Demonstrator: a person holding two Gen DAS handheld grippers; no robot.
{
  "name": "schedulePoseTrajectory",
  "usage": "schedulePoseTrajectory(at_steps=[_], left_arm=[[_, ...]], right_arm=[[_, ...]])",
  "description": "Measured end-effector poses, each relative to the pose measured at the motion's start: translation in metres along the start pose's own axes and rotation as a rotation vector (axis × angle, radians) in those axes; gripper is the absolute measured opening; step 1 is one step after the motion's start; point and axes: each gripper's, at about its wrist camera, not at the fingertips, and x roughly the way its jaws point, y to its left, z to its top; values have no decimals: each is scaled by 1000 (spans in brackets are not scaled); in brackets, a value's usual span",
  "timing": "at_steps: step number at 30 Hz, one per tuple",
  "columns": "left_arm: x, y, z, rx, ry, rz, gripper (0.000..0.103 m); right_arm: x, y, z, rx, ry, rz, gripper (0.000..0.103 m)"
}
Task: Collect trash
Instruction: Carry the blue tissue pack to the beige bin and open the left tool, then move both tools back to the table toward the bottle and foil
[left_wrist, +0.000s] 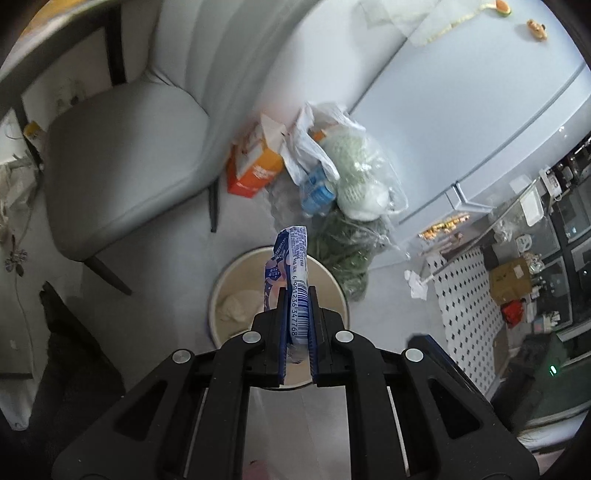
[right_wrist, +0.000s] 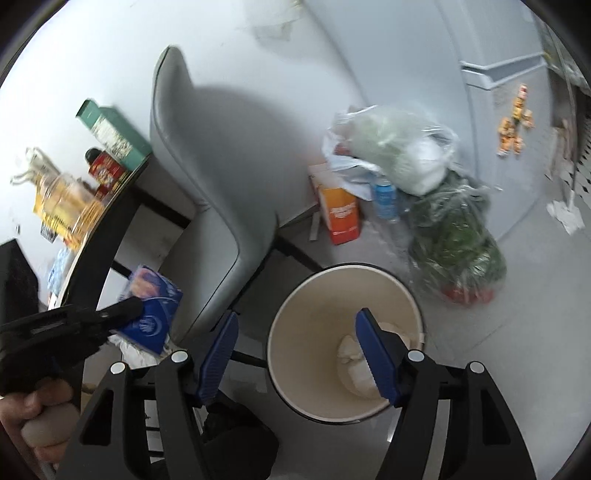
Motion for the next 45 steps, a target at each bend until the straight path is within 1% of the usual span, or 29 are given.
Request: schedulePoseTrajectory(at_steps=[2, 4, 5, 6, 7, 11, 13, 15, 17, 21, 24, 27, 29, 32, 34, 37, 42, 45], left_arm=[[9, -6, 1, -4, 16, -38, 11], [18, -11, 2, -16, 42, -41, 25], [19, -11, 3, -33, 49, -59, 50], [17, -10, 4, -53, 47, -79, 67], [11, -10, 4, -63, 31, -87, 68], [-13, -14, 6, -34, 8, -85, 69], [-31, -14, 5, -20, -18, -67, 71], [-51, -13, 5, -6, -51, -54, 73], [-75, -10, 3, 3, -93, -45, 75], [-128, -1, -2, 7, -198, -27, 87], [-164, 9, -6, 2, -261, -22, 88], [-196, 16, -11, 8, -320, -21, 88], [-224, 22, -17, 16, -377, -19, 88], [-261, 30, -29, 33, -464, 2, 93], [-285, 38, -39, 54, -519, 18, 95], [-309, 51, -49, 48, -562, 35, 95], [-348, 77, -70, 15, -628, 57, 97], [-362, 90, -79, -5, -629, 80, 97]], right_arm=[[-16, -6, 0, 2, -19, -24, 66], [-28, -11, 0, 8, -27, -33, 66], [-35, -13, 0, 10, -32, -40, 66], [-41, -14, 0, 10, -37, -48, 66], [-45, -16, 0, 11, -39, -52, 66], [-55, -9, -1, 4, -45, -46, 67], [-57, -1, -1, 0, -46, -33, 68], [-60, 10, -1, -10, -46, -20, 73], [-67, 28, -1, -31, -53, 6, 77], [-87, 63, -1, -78, -91, 41, 86], [-107, 93, 0, -116, -127, 58, 92], [-127, 122, -1, -155, -169, 59, 95], [-139, 141, -3, -174, -189, 75, 95], [-154, 167, -9, -203, -215, 85, 95], [-162, 185, -15, -228, -222, 92, 95], [-174, 214, -25, -269, -231, 106, 95], [-183, 248, -38, -313, -231, 134, 95], [-184, 267, -48, -335, -218, 153, 95]])
